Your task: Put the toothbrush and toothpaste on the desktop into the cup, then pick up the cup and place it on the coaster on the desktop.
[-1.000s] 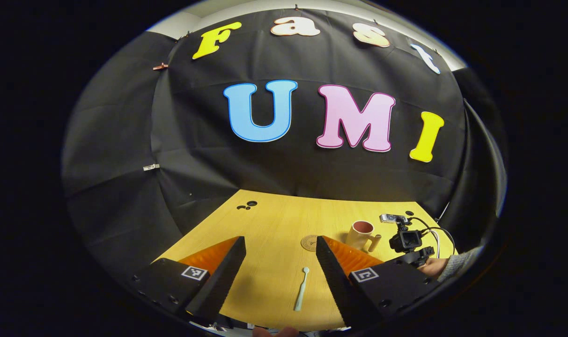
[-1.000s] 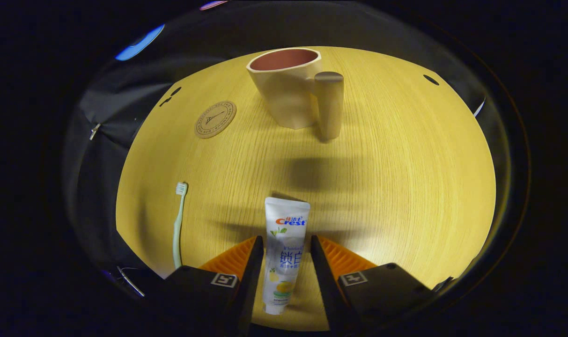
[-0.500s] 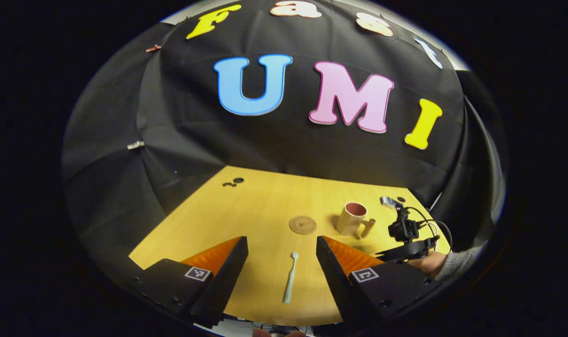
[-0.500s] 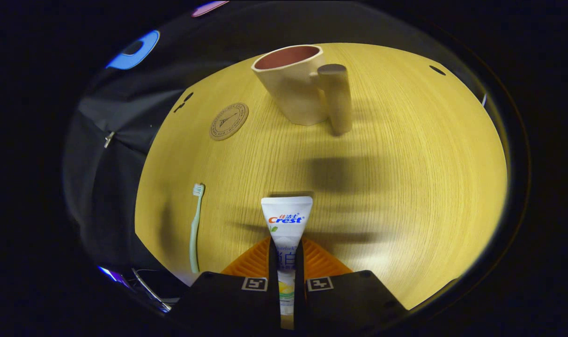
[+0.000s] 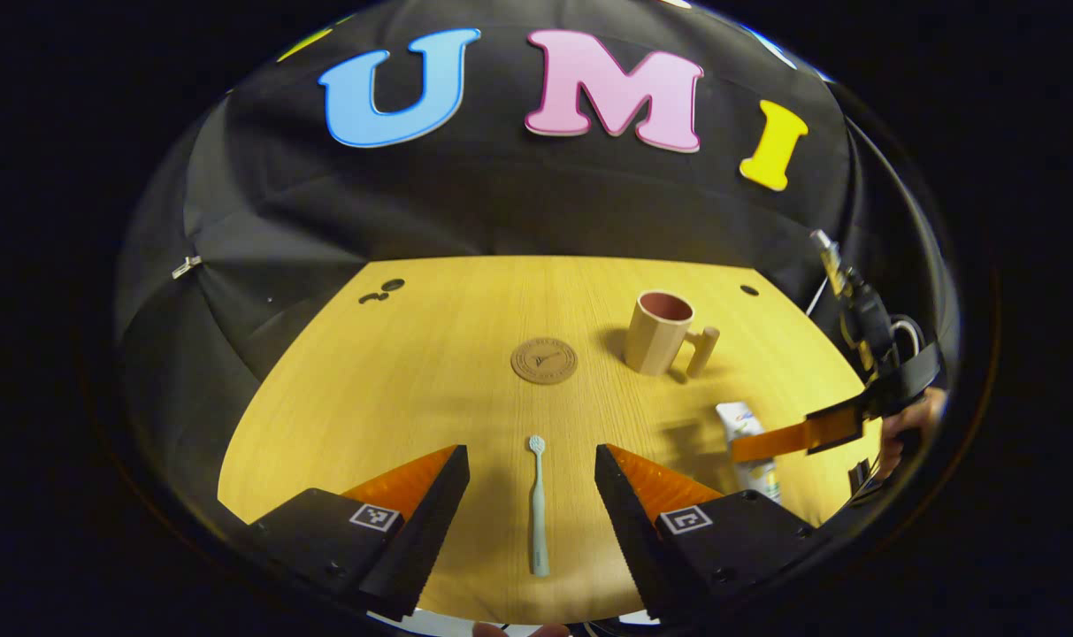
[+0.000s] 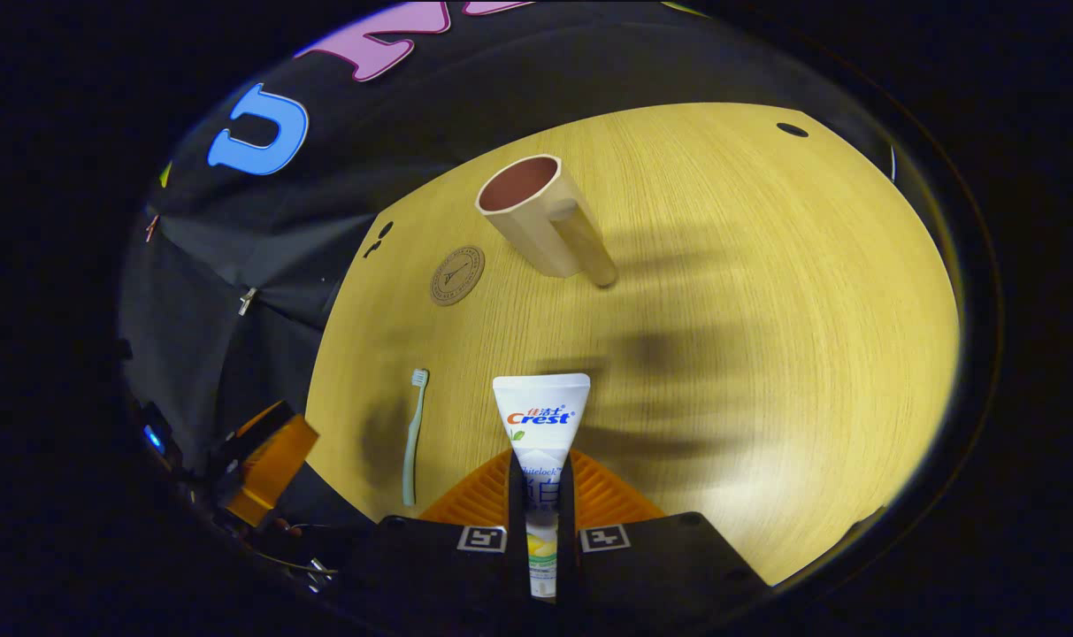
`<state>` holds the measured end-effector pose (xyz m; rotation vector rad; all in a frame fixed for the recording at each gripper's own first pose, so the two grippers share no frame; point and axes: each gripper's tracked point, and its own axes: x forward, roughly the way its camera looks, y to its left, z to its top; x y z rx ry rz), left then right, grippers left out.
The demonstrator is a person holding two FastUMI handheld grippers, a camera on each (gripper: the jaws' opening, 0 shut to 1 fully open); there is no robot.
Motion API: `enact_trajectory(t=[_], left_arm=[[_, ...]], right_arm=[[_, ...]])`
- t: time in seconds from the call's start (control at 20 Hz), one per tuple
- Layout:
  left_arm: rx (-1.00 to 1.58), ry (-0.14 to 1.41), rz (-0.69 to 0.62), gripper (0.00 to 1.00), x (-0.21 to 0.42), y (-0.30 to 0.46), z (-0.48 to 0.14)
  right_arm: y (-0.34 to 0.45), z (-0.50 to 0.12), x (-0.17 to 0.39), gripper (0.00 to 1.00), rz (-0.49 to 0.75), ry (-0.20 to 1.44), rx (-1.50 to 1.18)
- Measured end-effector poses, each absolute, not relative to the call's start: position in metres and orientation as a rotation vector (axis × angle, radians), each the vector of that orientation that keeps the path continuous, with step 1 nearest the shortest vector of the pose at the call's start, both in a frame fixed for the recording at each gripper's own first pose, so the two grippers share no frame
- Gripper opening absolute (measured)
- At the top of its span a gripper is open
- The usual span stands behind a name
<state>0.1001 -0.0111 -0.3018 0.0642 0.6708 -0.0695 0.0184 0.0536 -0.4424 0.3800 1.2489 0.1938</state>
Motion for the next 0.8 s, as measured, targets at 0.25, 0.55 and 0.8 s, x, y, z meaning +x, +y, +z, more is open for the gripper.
enact_trajectory(t=[0.25, 0.55, 0.8], left_arm=[[0.057, 0.807, -0.071, 0.90, 0.111, -0.013, -0.357], [0.115, 0.951, -0.068, 0.88, 0.111, -0.001, -0.407], [0.123, 1.000, -0.094, 0.85, 0.113, -0.005, -0.421]], right_arm=[[0.035, -0.426, 0.022, 0.15, 0.198, 1.229, 0.400], [0.019, -0.415, 0.028, 0.15, 0.207, 1.218, 0.417], [0.006, -0.414, 0.029, 0.15, 0.203, 1.216, 0.434]])
